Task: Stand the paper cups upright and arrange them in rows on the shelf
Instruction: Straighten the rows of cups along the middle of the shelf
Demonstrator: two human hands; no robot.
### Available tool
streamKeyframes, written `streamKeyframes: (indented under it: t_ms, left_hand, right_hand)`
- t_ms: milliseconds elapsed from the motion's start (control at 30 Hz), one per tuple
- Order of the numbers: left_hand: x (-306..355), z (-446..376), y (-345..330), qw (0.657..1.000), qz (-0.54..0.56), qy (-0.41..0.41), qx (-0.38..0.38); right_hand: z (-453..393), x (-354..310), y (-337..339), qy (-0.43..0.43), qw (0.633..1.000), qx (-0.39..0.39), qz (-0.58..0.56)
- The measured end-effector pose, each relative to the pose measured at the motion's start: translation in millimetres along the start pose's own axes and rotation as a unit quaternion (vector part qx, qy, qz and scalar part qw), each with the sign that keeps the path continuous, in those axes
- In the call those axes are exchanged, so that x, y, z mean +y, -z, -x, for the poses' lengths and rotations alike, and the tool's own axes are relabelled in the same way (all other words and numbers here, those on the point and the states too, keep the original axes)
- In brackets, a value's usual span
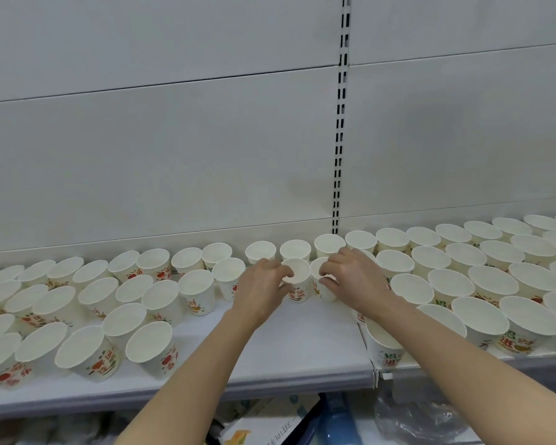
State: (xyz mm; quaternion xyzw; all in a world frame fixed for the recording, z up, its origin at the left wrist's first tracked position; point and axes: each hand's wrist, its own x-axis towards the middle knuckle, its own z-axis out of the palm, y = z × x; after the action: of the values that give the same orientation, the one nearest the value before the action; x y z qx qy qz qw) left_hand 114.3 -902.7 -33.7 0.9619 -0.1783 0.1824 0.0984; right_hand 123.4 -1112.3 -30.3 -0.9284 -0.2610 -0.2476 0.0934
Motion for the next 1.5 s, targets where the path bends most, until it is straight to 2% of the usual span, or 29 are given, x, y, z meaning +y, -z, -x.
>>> streamKeyframes:
  t_ms: [100,167,233,300,433,600,700,833,933,1033,1167,1267,1367,1500]
  left_hand:
    - [-17,10,12,0.999,-0.019,0.013,0.033]
    - [-36,17,18,0.996,-0.047,0.055,0.056]
    - [-56,23,26,0.991,-0.079,0.096,0.046]
    - [-73,26,32,0.988,-0.101,0.116,0.004]
    - [-92,22,36,0.987,-0.110,0.102,-0.058]
    - [-100,11,35,0.991,-0.095,0.072,-0.062]
    - [-100,6,32,0.993,-0.076,0.058,-0.068]
    - [-96,4,28,0.995,-0.044,0.037,-0.080]
    - [-94,4,24,0.996,-0.022,0.022,-0.078]
    - [-91,4,23,0.998,0.012,0.014,-0.063]
    - [-88,7,33,0.997,0.051,0.001,-0.064]
    - [-108,1,51,0.992,0.114,0.032,-0.035]
    - [-137,-17,59,0.994,0.053,0.094,-0.016]
    - [-141,-30,45,0.987,-0.067,0.095,-0.112]
  right_hand:
    - [-9,-10,-2,0.022,1.000,0.020,0.000]
    - [-16,-20,-6,0.025,0.999,0.024,0.005]
    - [-23,-32,-11,0.030,0.999,0.019,0.008]
    - [-35,-43,-17,0.040,0.999,0.018,0.009]
    - [-69,-63,-33,0.013,1.000,-0.014,-0.011]
    - [-108,-76,-53,-0.023,0.995,-0.096,0.004]
    - [-118,-75,-63,-0.038,0.992,-0.118,0.024]
    - [-113,-73,-67,-0.050,0.996,-0.078,0.019]
    - [-98,-77,-58,-0.014,0.998,-0.021,-0.051]
    - [-77,-86,-50,0.043,0.994,-0.032,-0.091]
    - [-70,-92,-46,0.021,0.995,-0.022,-0.099]
    - [-65,-93,-41,0.002,0.992,-0.012,-0.124]
    - [-57,-91,-32,-0.007,0.991,0.000,-0.137]
    - [-43,-90,-15,-0.011,0.987,0.012,-0.157]
